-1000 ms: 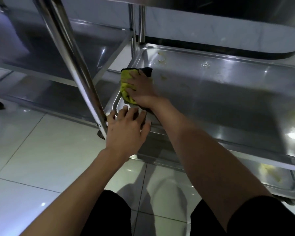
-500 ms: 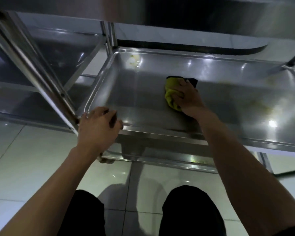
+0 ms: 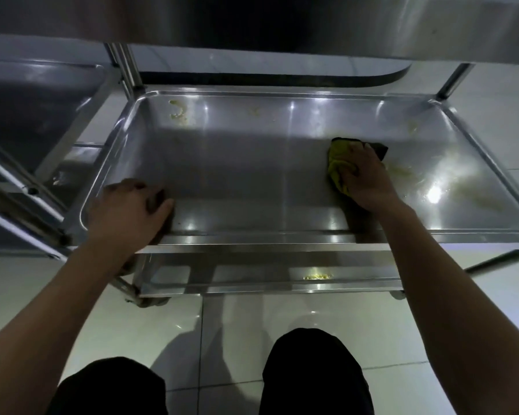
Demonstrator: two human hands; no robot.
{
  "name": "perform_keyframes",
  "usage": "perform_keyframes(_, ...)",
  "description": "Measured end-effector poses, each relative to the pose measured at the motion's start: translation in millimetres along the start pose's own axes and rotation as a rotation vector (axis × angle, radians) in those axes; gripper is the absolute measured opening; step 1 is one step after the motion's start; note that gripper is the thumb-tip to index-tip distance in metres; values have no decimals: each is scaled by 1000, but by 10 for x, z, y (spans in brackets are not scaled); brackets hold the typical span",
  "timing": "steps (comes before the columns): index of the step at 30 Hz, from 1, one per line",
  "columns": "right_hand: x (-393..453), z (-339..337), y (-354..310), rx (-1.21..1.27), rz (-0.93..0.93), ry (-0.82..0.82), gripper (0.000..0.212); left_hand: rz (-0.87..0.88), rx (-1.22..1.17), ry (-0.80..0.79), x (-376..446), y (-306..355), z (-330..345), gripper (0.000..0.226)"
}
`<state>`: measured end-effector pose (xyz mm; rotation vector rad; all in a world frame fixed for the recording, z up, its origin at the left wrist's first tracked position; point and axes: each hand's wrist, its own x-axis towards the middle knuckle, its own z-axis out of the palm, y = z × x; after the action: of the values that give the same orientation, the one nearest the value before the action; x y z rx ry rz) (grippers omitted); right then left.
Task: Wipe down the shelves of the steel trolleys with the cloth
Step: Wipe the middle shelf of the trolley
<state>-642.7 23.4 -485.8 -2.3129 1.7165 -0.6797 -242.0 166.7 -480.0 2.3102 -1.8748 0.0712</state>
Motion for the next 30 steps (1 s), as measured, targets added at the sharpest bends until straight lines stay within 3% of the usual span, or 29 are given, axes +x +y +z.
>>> perform_keyframes(5,221,247,-249,-109,-74,-121,30,16,2,-31,-16,-122,85,51)
perform_keyframes(12,662,1054,-1754,14,-345,-300,38,28,-14,-14,-27,-144,183,51)
perform_keyframes(20,1142,1696,-2952,47,-447,-471,47,-5,-22,-43,-43,-172,264,51)
perform_keyframes(25,1230,1751,-3122,96,-525,-504,46,-17,-30,-68,-25,-177,259,53)
perform_keyframes(30,1158,1640,-2907,111,-512,-415,48,-19,-37,-95,25,-170,219,53)
